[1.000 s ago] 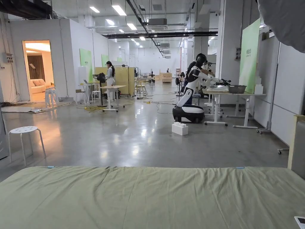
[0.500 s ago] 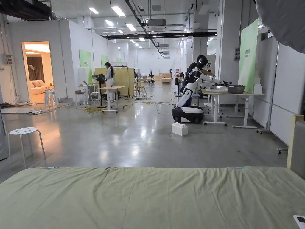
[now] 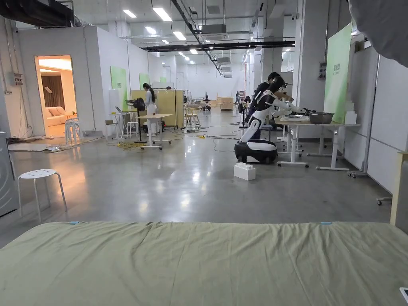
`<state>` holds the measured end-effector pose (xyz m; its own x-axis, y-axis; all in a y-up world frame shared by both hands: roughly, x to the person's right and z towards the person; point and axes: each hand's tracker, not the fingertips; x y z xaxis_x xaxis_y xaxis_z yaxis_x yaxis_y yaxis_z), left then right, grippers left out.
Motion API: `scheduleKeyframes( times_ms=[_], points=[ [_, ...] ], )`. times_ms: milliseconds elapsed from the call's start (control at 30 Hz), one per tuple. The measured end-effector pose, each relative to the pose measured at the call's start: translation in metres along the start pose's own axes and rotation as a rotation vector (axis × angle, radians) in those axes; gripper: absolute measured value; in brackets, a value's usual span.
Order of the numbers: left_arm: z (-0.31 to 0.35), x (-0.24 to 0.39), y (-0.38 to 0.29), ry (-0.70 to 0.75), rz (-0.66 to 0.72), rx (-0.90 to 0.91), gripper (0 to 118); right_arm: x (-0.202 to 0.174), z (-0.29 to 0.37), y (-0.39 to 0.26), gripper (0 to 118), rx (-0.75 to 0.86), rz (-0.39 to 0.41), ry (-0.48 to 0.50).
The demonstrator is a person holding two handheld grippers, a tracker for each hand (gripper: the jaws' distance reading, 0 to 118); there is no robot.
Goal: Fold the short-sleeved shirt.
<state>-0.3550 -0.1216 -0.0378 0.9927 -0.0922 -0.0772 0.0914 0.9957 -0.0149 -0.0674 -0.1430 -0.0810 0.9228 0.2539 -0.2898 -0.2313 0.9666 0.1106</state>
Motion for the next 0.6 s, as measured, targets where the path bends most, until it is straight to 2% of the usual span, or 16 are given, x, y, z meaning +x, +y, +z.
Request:
scheduleKeyframes(
  times_ms=[333,467,600],
  points=[
    [0.004,-0.001,-0.001,-0.002,0.004,0.018,118,0.028,0.003,0.001,118,0.010,-0.191,-0.017],
    [0.003,0.000,-0.002,-0.008,0.004,0.020,118,0.037,0.003,0.000,118,0.004,-0.231,-0.035],
    [0.001,0.001,-0.002,-0.016,0.002,0.021,118,0.039,0.004,-0.001,118,-0.002,-0.232,-0.056]
  ],
)
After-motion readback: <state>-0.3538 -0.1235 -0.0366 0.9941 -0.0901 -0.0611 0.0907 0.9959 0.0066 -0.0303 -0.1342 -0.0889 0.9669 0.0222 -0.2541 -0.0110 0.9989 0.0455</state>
